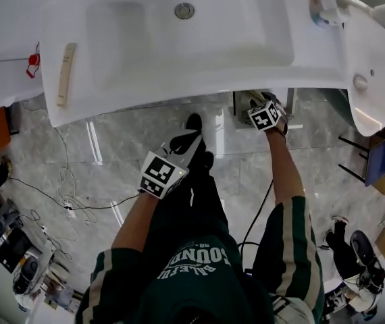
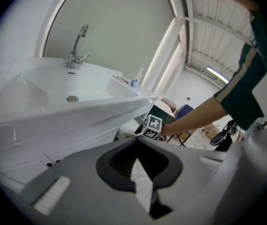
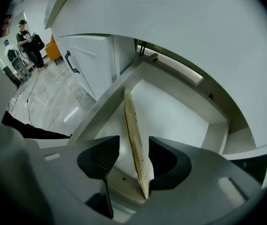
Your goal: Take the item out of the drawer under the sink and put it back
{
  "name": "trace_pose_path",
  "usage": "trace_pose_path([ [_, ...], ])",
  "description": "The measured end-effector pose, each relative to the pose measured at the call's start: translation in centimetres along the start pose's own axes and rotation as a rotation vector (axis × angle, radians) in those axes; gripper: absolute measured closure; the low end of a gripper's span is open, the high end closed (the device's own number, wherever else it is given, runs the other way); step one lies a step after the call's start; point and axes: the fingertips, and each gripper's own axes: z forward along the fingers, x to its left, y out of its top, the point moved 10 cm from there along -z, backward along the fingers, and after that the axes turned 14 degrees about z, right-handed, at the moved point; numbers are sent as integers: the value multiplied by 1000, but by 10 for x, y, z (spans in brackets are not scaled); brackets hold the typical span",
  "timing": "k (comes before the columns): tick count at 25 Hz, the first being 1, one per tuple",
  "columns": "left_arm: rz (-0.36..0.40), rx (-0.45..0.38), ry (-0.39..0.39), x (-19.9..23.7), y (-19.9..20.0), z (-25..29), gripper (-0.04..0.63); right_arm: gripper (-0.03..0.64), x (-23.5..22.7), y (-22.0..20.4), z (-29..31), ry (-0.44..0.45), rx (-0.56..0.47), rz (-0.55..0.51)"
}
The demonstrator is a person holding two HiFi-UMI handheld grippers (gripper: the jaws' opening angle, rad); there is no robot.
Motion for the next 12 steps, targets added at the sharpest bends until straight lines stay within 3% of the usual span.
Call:
trace_pose_path([
  [5,-24,22,21,8,-9,-3,546,445,-2,3,19,-16,101,-24],
  [8,-32,25,27,10,-14,-4,546,452,-2,8,21,-30,102,-36],
  [10,-36,24,27,10,-15,-3,546,553,-1,8,20,-31,111,-65],
  [12,-38,21,24,10,-13,-3,546,571,-1,7,18,-34,118,-82],
])
